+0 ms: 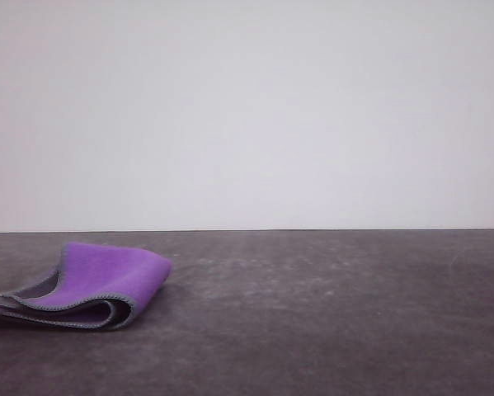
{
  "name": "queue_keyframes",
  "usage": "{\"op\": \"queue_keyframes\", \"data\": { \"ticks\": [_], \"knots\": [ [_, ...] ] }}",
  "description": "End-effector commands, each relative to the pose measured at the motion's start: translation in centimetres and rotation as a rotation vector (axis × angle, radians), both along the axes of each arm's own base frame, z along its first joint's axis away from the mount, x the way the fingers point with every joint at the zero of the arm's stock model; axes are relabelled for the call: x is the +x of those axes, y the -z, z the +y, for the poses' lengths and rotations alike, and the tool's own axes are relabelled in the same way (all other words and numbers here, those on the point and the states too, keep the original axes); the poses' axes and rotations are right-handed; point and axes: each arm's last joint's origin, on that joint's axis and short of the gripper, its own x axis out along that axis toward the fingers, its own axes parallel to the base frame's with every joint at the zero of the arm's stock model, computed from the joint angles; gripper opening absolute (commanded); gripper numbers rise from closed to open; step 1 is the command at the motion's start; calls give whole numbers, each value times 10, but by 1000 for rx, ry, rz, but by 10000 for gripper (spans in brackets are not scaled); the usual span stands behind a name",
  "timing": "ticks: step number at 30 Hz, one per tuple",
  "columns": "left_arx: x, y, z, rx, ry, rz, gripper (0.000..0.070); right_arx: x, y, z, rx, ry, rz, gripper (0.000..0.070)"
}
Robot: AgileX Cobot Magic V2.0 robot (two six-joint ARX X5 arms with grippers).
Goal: Fold clothes
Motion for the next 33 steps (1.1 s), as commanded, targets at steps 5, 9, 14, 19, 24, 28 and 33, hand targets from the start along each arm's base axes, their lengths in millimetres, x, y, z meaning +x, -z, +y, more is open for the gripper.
{"op": "queue_keyframes", "data": {
  "ticks": [5, 9, 14, 19, 24, 28, 33],
  "knots": [
    [0, 6, 0, -7, -4, 32, 4, -41, 56, 2, 62, 22, -21, 10],
    [0, 6, 0, -7, -4, 32, 4, -61, 97, 3, 73, 31, -33, 10],
    [0, 6, 0, -7, -4, 32, 4, -74, 130, 3, 72, 29, -85, 10],
    [0, 6, 0, -7, -4, 32, 4, -78, 147, 3, 71, 28, -120, 10],
    [0, 6, 0, -7, -4, 32, 4, -76, 155, 3, 72, 29, -93, 10],
    [0, 6, 0, -7, -4, 32, 4, -76, 159, 3, 74, 25, -73, 10],
    [0, 6, 0, -7, -4, 32, 4, -76, 159, 4, 75, 19, -72, 10]
  ]
}}
